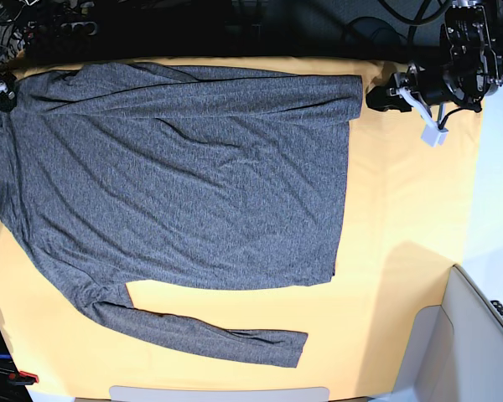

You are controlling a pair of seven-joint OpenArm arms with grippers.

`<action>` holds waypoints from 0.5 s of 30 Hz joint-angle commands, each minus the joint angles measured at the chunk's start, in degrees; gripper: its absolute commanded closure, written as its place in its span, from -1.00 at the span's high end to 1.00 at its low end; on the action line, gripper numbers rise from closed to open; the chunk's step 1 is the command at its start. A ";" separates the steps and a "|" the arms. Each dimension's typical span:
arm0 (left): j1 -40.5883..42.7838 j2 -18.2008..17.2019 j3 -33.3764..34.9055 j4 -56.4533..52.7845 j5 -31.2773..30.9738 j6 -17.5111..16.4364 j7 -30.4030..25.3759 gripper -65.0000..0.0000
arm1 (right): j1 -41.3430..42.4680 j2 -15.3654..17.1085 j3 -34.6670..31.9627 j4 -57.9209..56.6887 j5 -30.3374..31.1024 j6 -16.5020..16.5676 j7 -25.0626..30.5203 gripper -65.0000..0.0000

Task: Fold the T-shirt properly
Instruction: 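Drag the shirt toward the arms with both grippers to flatten it, then open both grippers and move them to the shirt's opposite edge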

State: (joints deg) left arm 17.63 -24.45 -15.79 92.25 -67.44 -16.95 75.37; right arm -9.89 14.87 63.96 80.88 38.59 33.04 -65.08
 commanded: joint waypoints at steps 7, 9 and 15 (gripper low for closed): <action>-0.09 -1.71 -0.25 0.90 -1.09 0.03 0.36 -0.48 | -4.13 -0.06 0.34 7.87 -6.37 -2.22 -5.38 -0.17; -0.09 -1.71 -0.43 0.90 -1.09 0.03 0.36 -0.48 | -4.48 0.03 1.31 9.10 -6.37 -2.22 -5.38 -0.17; -0.09 -1.79 -0.52 0.90 -1.18 0.03 0.36 -0.48 | -5.27 -0.24 5.79 15.78 -6.37 -7.85 -5.38 -0.17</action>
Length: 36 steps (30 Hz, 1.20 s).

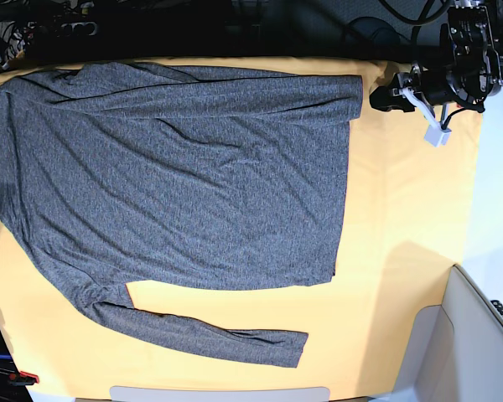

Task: Fold the T-shirt properly
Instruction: 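Open both grippers and move them to the shirt's opposite edge, then lower both grippers onto the edge beside the loose sleeve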

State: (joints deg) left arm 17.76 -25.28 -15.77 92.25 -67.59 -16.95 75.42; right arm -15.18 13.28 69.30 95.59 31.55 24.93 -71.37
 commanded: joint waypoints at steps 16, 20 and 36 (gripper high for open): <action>-14.37 -2.63 -5.11 9.69 -0.85 0.03 3.31 -0.47 | 13.03 3.21 -1.03 21.73 -0.21 -2.64 1.26 -0.17; -27.21 -2.81 -2.82 -2.53 -0.85 0.03 4.10 -0.42 | 23.05 4.00 -15.98 18.47 -10.14 -2.38 1.35 -0.17; -57.63 0.09 29.97 -56.77 7.94 -0.24 -31.42 -0.40 | 60.06 3.91 -53.17 -47.55 -25.18 -2.29 30.71 -0.17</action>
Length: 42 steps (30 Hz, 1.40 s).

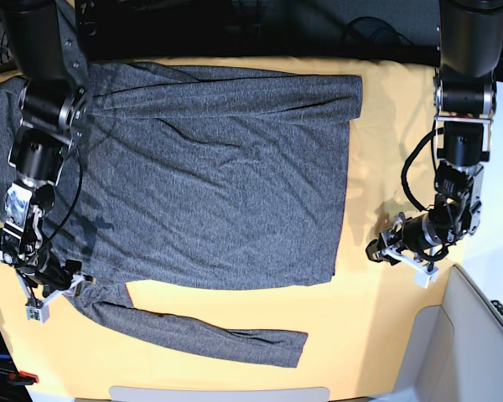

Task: Fold the T-shirt properly
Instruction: 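Lower both grippers onto the edge beside the loose sleeve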

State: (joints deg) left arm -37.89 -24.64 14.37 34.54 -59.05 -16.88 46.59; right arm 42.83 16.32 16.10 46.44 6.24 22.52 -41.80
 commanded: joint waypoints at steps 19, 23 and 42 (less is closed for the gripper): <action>-9.28 7.90 0.18 -18.76 0.28 0.14 -17.36 -0.40 | 6.53 -2.38 -0.32 -6.92 -0.04 -0.33 4.04 -0.17; -9.19 9.30 0.18 -18.76 0.28 0.14 -17.36 -0.40 | 5.57 -2.38 -0.32 -6.83 0.05 -0.33 4.04 -0.17; -9.36 14.75 0.27 -18.59 0.28 0.14 -14.19 -0.40 | 3.90 -2.38 -0.32 -6.83 0.13 -0.33 4.39 -0.17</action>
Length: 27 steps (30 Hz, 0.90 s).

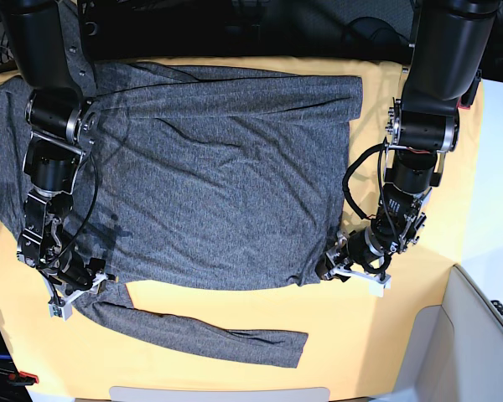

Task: Fold the T-shirt properly
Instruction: 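Lower both grippers onto the edge beside the loose sleeve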

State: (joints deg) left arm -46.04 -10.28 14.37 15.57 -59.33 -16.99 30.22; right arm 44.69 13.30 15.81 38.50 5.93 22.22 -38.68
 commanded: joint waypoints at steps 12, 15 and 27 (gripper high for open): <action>-1.21 -0.93 3.61 2.14 0.56 0.16 3.94 -0.24 | 1.16 0.63 -0.03 1.10 0.44 -0.02 1.36 -0.17; -1.04 -1.28 7.30 6.45 0.56 0.16 6.49 -0.16 | 1.16 0.63 -0.03 1.10 0.44 -0.02 1.36 -0.17; -0.86 -1.98 8.09 8.82 0.56 0.16 6.84 -0.16 | 0.19 0.55 -0.03 1.10 0.44 -0.02 1.45 -0.17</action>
State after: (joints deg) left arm -45.25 -11.84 22.46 23.75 -58.67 -16.78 37.28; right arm 42.81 13.30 15.81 38.50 5.93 22.22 -38.70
